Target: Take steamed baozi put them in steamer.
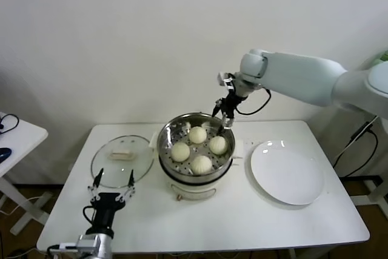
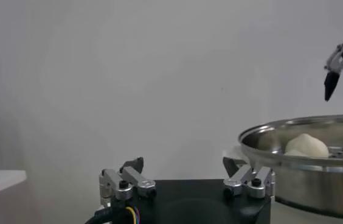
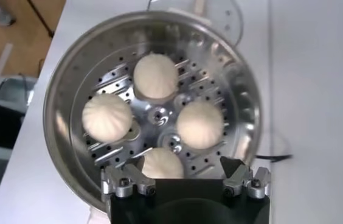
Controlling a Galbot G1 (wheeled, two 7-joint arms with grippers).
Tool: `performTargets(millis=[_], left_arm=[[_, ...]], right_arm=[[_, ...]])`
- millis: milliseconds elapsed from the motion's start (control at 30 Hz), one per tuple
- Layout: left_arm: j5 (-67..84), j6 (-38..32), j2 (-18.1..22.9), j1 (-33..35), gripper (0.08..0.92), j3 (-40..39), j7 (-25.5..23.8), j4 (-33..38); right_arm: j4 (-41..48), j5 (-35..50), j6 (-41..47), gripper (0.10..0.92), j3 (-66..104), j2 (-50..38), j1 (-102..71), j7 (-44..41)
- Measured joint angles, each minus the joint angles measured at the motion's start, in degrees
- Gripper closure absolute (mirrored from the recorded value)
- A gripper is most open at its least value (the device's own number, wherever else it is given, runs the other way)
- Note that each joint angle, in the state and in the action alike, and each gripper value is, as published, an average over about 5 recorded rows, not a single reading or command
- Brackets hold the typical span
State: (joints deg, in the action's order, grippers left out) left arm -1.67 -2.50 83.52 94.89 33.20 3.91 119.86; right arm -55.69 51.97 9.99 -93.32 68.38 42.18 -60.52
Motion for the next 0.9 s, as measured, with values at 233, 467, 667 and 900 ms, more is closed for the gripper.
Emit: performTargets(millis=[233, 467, 667, 900], left_arm=[[0.3, 0.1, -0.7, -1.0, 0.177, 0.8, 0.2, -0.3], [0.5, -0.6, -1.7, -1.7, 0.177, 1.8, -0.3, -1.1], [0.5, -1.4, -1.8, -2.0, 0.177, 1.7, 0.0, -1.2], [0.7, -2.2, -1.6, -2.1, 0.177, 1.5, -0.1, -1.0]], right_arm=[[-4.6, -3.5, 0.4, 0.203, 7.4, -7.1, -1.4, 3.0], [-11.2, -8.6, 0.8, 0.203, 18.6, -16.1, -7.9, 9.8], [-16.3, -12.9, 0.3, 0.203, 31.5, -23.4, -17.7, 16.1], [-22.1, -17.1, -1.5, 0.203, 52.4, -28.5, -36.3, 23.8]])
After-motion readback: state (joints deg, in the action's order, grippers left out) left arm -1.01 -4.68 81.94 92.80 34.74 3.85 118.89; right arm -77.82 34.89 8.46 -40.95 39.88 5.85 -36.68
